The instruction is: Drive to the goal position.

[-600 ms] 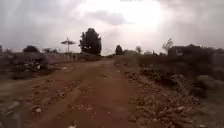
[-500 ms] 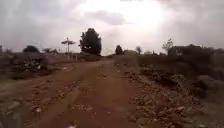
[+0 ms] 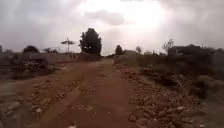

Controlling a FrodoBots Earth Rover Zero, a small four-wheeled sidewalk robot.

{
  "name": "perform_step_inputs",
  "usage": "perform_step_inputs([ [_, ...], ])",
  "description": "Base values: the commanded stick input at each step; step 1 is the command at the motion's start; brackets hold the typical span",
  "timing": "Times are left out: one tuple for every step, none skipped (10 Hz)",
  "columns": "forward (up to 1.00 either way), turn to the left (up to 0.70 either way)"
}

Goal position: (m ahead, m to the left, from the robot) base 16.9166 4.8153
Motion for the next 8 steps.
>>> perform_step_inputs([
  [0.5, 0.0],
  [0.5, 0.0],
  [0.5, 0.0],
  [0.5, 0.0],
  [0.5, 0.0],
  [0.5, 0.0],
  [0.5, 0.0],
  [0.5, 0.0],
])
